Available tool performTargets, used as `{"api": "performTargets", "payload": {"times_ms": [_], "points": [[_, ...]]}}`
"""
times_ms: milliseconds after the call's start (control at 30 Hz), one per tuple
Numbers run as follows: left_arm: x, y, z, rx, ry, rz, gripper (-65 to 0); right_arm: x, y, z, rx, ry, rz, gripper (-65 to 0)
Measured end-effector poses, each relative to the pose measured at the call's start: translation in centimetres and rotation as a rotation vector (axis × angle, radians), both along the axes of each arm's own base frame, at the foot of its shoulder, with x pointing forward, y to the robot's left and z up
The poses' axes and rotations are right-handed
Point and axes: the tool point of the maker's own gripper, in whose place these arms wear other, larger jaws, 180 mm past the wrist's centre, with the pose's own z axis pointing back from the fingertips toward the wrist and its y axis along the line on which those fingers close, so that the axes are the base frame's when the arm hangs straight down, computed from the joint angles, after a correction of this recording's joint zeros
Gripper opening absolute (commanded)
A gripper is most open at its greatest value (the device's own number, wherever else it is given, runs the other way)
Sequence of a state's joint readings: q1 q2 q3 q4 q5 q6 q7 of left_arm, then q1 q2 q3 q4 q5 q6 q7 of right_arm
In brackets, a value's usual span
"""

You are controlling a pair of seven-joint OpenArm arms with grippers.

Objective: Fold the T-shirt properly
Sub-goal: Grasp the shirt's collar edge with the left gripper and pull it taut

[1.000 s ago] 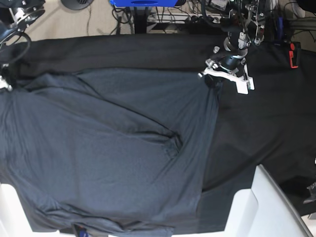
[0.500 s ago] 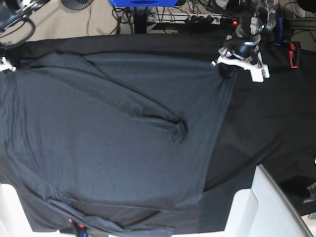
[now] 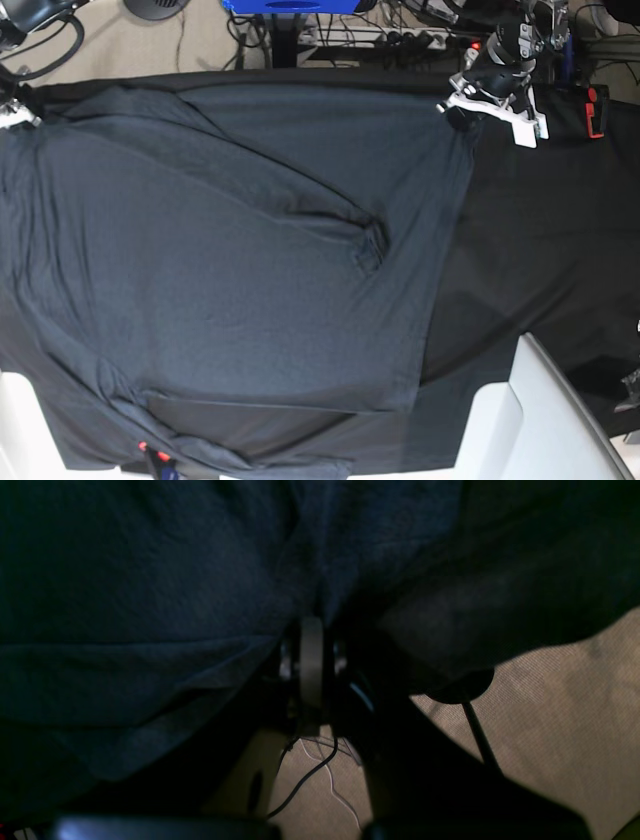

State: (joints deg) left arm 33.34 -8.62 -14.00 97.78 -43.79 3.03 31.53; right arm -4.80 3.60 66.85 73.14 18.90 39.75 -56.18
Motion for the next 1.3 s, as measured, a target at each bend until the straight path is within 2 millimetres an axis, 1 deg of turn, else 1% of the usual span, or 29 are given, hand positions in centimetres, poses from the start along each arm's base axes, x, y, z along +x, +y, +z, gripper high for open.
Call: {"api": "performTargets", "payload": {"times_ms": [133, 200, 400, 500, 600, 667, 733, 867, 933, 1000, 1067, 1100, 1167, 1300], "points": [[0.1, -0.2, 0.0, -0.001, -0.004, -0.003, -65.0, 0.0, 0.0, 0.0, 0.0, 0.0, 0.0, -64.8], [0.1, -0.2, 0.0, -0.003, -0.003, -0.004, -65.0, -0.3, -0.4, -0.1, 0.006, 0.017, -0.061, -64.8], [0.3, -0.3, 0.1, -0.004, -0.007, -0.005, -65.0, -0.2, -0.6, -0.1, 0.005, 0.021, -0.078, -64.8], [0.7, -0.5, 0.7, -0.003, -0.024, -0.013, -65.0, -0.2, -0.9, -0.3, 0.013, 0.047, -0.151, -64.8], [1.0, -1.2, 1.0, -0.027, -0.003, -0.042, -65.0, 0.9, -0.4, -0.4, 0.0, 0.068, -0.108, -64.8], [1.6, -1.8, 1.0, -0.05, 0.018, -0.064, -65.0, 1.9, -0.1, -0.2, 0.001, 0.056, -0.098, -64.8], [2.5, -2.1, 1.4, -0.058, 0.001, -0.066, -65.0, 2.4, -0.1, -0.2, 0.005, 0.055, -0.118, -64.8], [2.8, -2.3, 1.6, -0.062, -0.003, -0.072, -65.0, 2.2, -0.6, -0.2, 0.006, 0.07, -0.171, -64.8], [2.8, -2.4, 1.6, -0.063, -0.003, -0.074, -65.0, 2.3, -0.8, 0.3, -0.021, 0.077, -0.16, -64.8], [3.0, -2.6, 1.7, -0.067, -0.005, -0.08, -65.0, 3.2, -1.0, 1.3, -0.056, 0.057, -0.134, -64.8], [3.5, -2.8, 1.8, -0.077, 0.0, -0.091, -65.0, 4.6, -1.0, 2.3, -0.073, 0.022, -0.114, -64.8], [3.7, -3.0, 1.8, -0.086, 0.015, -0.103, -65.0, 5.3, -0.9, 2.5, -0.072, 0.016, -0.128, -64.8], [4.2, -3.3, 2.0, -0.099, 0.024, -0.12, -65.0, 5.9, -0.6, 2.5, -0.065, 0.021, -0.143, -64.8], [6.6, -4.7, 3.8, -0.215, -0.044, -0.108, -65.0, 7.1, 0.1, 2.7, -0.064, 0.014, -0.111, -64.8]]}}
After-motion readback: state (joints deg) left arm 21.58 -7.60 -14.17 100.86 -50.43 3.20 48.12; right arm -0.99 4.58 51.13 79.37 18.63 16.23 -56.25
